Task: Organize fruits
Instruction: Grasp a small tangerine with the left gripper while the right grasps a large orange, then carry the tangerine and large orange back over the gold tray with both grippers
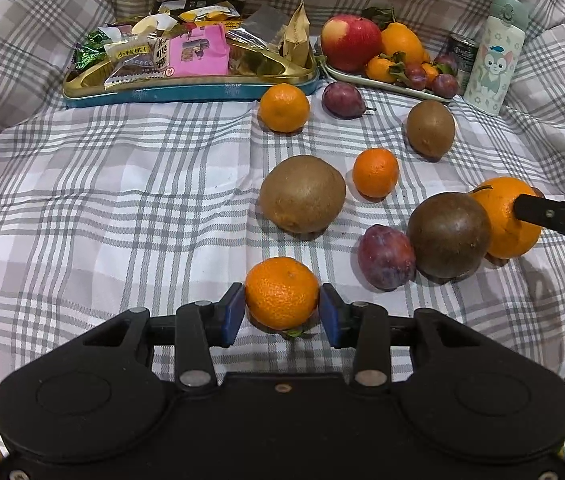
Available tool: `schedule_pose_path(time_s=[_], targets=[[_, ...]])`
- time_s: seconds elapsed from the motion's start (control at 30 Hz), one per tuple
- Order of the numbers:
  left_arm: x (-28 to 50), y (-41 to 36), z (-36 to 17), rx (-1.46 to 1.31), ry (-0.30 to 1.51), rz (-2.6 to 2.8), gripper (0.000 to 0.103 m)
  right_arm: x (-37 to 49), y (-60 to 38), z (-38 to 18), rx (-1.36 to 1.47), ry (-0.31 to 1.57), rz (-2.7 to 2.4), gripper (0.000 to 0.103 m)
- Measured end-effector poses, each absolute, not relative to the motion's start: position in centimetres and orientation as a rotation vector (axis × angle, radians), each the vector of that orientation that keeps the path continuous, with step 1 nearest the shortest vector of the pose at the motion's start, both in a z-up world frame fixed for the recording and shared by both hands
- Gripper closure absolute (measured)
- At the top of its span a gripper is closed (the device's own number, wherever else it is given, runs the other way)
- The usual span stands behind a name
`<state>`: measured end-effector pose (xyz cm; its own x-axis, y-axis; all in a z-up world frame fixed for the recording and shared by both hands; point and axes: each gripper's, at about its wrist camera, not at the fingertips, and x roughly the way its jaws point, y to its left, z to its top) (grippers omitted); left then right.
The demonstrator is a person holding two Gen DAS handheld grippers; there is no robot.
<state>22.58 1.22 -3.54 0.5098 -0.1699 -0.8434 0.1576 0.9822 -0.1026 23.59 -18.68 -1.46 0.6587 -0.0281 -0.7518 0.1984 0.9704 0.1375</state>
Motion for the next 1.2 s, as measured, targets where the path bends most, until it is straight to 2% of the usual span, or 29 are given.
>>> schedule_pose_path(time_s=[0.23, 0.5, 0.87, 1.2], targets=[[22.5, 1.2, -3.6, -0.011, 1.015, -0.196, 0.055, 25.3, -18.5, -2.4, 0.229, 0.845, -0.13, 0.043], [22.5, 1.2, -3.6, -0.013, 1.023, -0.19, 0.055, 28.0, -18.8, -3.8, 0.278, 0.89, -0.124, 0.03], [22.2, 1.0, -3.3, -0.014, 1.032, -0.188, 0.055, 28.3, -19.1, -4.5, 0.317, 0.914, -0.114, 0.03], [20.2, 0.2, -2.4, 0.003, 1.015, -0.207, 0.055, 24.8, -19.4, -3.7, 0.259, 0.906, -0.15, 0.03]])
